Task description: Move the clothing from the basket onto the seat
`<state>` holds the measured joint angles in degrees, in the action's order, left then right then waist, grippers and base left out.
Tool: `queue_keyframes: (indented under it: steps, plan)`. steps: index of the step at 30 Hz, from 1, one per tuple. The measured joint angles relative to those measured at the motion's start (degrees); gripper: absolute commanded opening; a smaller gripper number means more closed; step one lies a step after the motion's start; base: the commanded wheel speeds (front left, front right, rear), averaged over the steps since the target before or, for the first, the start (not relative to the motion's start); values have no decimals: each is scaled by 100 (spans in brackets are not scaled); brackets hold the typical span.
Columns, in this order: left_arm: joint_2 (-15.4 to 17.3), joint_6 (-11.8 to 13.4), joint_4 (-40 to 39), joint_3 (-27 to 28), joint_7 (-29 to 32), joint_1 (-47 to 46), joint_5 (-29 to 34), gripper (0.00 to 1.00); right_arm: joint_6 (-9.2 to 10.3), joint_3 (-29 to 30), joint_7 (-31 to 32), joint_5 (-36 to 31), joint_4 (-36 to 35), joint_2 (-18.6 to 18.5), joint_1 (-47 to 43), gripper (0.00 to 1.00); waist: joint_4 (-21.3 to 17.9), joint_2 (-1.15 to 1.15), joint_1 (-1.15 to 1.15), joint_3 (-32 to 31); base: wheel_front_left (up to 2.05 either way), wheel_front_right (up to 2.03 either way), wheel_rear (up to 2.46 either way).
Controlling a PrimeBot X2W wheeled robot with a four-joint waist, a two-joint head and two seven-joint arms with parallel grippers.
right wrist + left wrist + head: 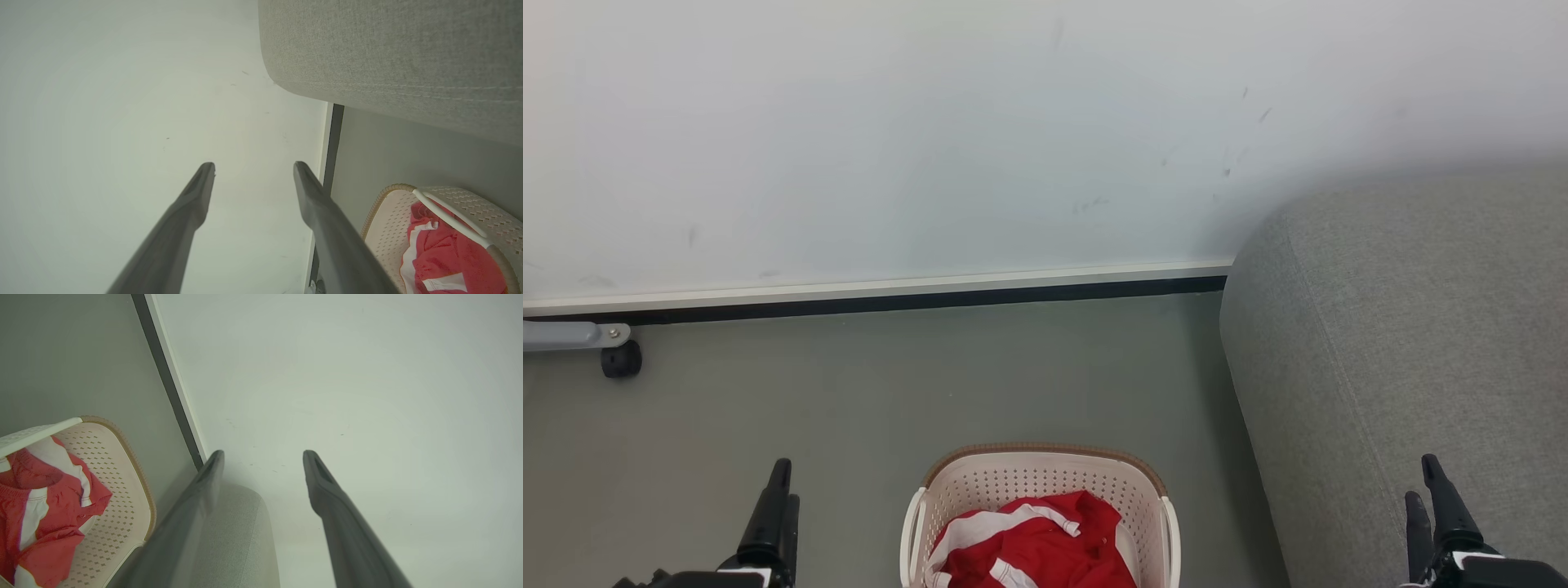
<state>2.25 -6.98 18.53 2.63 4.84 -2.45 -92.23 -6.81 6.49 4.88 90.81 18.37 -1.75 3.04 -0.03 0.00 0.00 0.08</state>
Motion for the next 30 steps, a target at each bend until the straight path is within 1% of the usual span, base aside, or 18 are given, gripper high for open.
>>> queue_keyframes:
  steps: [2,4,9,16,20,30]
  plan:
    - [0,0,-1,-30,-43,0,33,100,0,-33,-25,-54,-7,-11,-3,100,0,0,0,-1,0,0,0]
    - [4,48,1,-165,-115,-2,208,100,35,-176,-92,-203,-43,-116,-8,100,5,0,0,-3,0,0,0]
    - [54,133,8,-379,-224,-24,521,100,290,-452,-170,-578,-157,-355,-6,100,11,0,0,-8,0,0,0]
    - [119,280,34,-668,-353,-68,1035,100,336,-879,-328,-1339,-302,-542,21,100,16,0,0,-11,0,0,0]
    - [148,353,54,-808,-450,-100,1251,100,386,-982,-404,-1836,-322,-588,24,100,18,0,0,-11,0,0,0]
    - [259,504,81,-1106,-650,-183,1944,100,532,-1206,-606,-2755,-354,-659,21,100,53,0,0,-22,0,0,0]
